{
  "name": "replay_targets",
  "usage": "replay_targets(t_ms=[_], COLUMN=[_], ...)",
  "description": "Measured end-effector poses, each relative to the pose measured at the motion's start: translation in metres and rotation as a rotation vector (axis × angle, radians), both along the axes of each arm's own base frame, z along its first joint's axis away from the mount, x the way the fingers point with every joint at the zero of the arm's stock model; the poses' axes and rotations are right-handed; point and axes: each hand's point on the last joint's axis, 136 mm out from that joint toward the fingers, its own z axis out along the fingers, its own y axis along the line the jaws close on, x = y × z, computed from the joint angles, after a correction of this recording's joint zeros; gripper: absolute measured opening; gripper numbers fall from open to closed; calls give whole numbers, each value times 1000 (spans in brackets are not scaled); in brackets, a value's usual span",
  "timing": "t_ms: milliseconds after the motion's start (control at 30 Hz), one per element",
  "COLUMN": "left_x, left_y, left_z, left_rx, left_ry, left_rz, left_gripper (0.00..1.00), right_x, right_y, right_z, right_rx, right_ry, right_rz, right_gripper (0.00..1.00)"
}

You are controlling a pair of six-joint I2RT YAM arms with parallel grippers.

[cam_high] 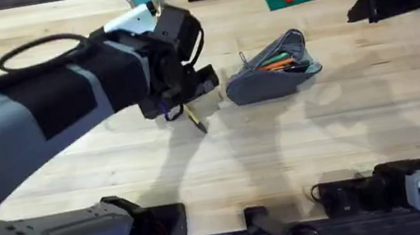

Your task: Unzip the bag, pick up the pens from the table one at a time and place them inside, then zip the bag closed.

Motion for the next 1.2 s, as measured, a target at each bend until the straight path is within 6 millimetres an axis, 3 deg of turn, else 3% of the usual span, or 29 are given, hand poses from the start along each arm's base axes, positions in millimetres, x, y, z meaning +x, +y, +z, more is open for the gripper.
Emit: replay_targets(t_ms=[200,367,600,933,1133,1200], left_x=[-6,-4,-3,-4,-4,-4], left_y=[3,5,6,3,2,2], left_z=[-12,-14,-15,-17,-17,-17], left_rx=[-14,-6,-8,-22,-33,-36], left_ry=[15,-2,-18,-15,-14,-13], left_rz=[3,4,3,-1,16,24], left_gripper=[996,898,554,199,45,44], right_x=[0,0,0,0,1,1], right_y=[0,0,0,0,0,0], right_z=[0,0,0,0,0,1], right_rx=[1,2,4,5,5,5], right_ry=[1,1,2,4,0,-3], right_rz=[-3,-3,-6,-9,-9,-9], right_gripper=[997,997,997,997,997,997])
